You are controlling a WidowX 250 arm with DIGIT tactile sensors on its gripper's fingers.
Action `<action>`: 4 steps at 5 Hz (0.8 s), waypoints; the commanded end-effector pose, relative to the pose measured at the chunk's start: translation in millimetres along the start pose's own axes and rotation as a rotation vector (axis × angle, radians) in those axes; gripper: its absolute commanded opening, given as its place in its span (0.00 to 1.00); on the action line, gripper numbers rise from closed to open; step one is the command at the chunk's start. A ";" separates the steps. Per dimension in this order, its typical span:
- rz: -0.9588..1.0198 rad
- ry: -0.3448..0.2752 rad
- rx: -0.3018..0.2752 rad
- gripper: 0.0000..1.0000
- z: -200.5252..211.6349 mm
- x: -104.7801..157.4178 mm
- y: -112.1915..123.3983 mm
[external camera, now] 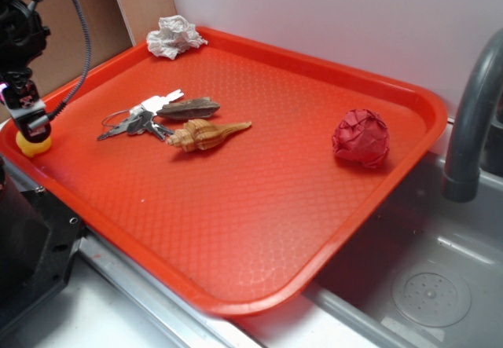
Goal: Grab the yellow duck.
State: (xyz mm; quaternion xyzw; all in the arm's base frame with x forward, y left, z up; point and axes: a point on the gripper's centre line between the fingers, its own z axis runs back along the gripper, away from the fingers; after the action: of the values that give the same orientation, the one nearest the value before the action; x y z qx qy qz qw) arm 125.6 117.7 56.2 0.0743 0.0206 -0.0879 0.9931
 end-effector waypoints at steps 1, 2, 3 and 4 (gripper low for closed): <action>-0.032 0.038 -0.038 1.00 -32.2 -0.5 0.2; -0.012 0.080 -0.069 1.00 -43.3 -14.9 -4.9; 0.010 0.112 -0.092 0.00 -47.3 -20.5 -5.1; 0.026 0.128 -0.093 0.00 -39.2 -15.8 -8.8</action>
State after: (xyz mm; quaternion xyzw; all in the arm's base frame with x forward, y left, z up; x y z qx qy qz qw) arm 109.4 115.8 14.5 0.0290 0.0879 -0.0675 0.9934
